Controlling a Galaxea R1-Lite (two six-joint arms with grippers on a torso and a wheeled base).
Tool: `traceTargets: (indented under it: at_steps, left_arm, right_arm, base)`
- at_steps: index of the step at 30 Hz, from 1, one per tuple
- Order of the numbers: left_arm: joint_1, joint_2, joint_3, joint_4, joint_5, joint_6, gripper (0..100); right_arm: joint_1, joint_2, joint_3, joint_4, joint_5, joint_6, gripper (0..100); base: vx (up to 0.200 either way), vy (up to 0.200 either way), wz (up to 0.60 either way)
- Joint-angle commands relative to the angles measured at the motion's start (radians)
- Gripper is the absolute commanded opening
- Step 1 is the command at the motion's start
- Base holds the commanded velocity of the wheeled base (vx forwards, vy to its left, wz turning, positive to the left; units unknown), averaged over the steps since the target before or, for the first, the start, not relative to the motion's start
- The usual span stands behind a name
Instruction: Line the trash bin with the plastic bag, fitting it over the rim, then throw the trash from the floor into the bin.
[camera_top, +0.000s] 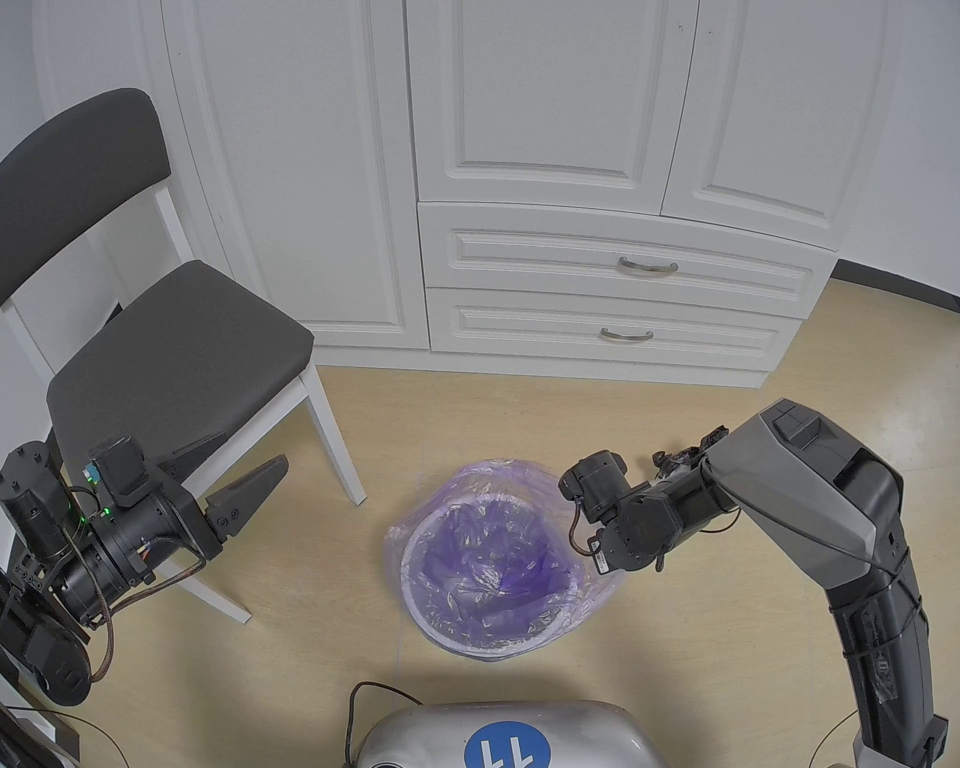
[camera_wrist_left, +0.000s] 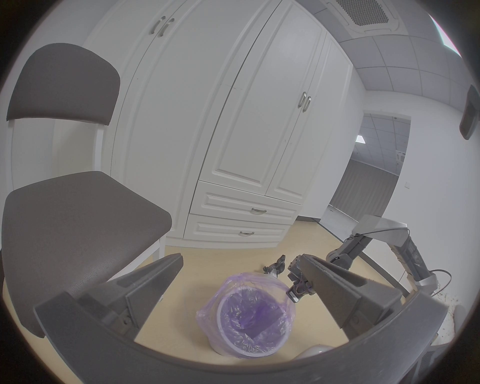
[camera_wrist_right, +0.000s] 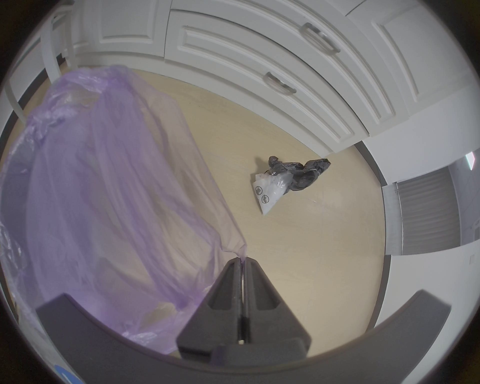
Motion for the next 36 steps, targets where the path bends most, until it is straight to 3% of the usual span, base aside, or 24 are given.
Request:
traceTargets:
  at_steps: [1,8,16,17,23,27,33,34,35,36]
  left_arm:
    - [-0.002,0.01,0.001,-0.001,0.0,0.0,100]
    - [-0.011,0.021,0.006,-0.001,0.0,0.0,100]
    - [-0.035,0.044,0.024,-0.002,0.0,0.04,100]
    - [-0.035,0.05,0.024,-0.002,0.002,0.058,100]
    - [-0.035,0.06,0.032,-0.002,0.002,0.089,100]
    - [-0.046,0.06,0.04,-0.002,0.002,0.09,100]
    - [-0.106,0.085,0.044,-0.002,0.003,0.095,100]
    - [-0.106,0.085,0.044,-0.002,0.003,0.095,100]
    - [-0.138,0.102,0.046,-0.001,0.005,0.106,100]
    - [-0.152,0.114,0.046,-0.001,0.006,0.109,100]
  right_arm:
    - [-0.009,0.097,-0.09,0.002,0.003,-0.038,0]
    - [-0.007,0.145,-0.197,0.011,0.008,-0.102,0]
    - [-0.043,0.133,-0.174,0.028,0.017,-0.199,0]
    - [-0.047,0.133,-0.174,0.02,0.021,-0.2,100]
    - [-0.052,0.059,-0.128,-0.015,0.081,-0.136,100]
    - [-0.05,-0.076,0.004,-0.044,0.143,-0.114,100]
    - [-0.041,-0.269,0.349,-0.362,0.187,-0.117,100]
    - [-0.041,-0.269,0.349,-0.362,0.187,-0.117,100]
    - [-0.038,-0.315,0.458,-0.504,0.199,-0.124,100]
    - [-0.035,-0.332,0.505,-0.561,0.199,-0.124,100]
  base:
    - [0.0,0.0,0.0]
    - [0.0,0.0,0.0]
    - [0.0,0.0,0.0]
    - [0.0,0.0,0.0]
    - [0.0,0.0,0.0]
    - [0.0,0.0,0.0]
    - [0.0,0.0,0.0]
    - [0.0,0.0,0.0]
    - [0.0,0.0,0.0]
    - [0.0,0.0,0.0]
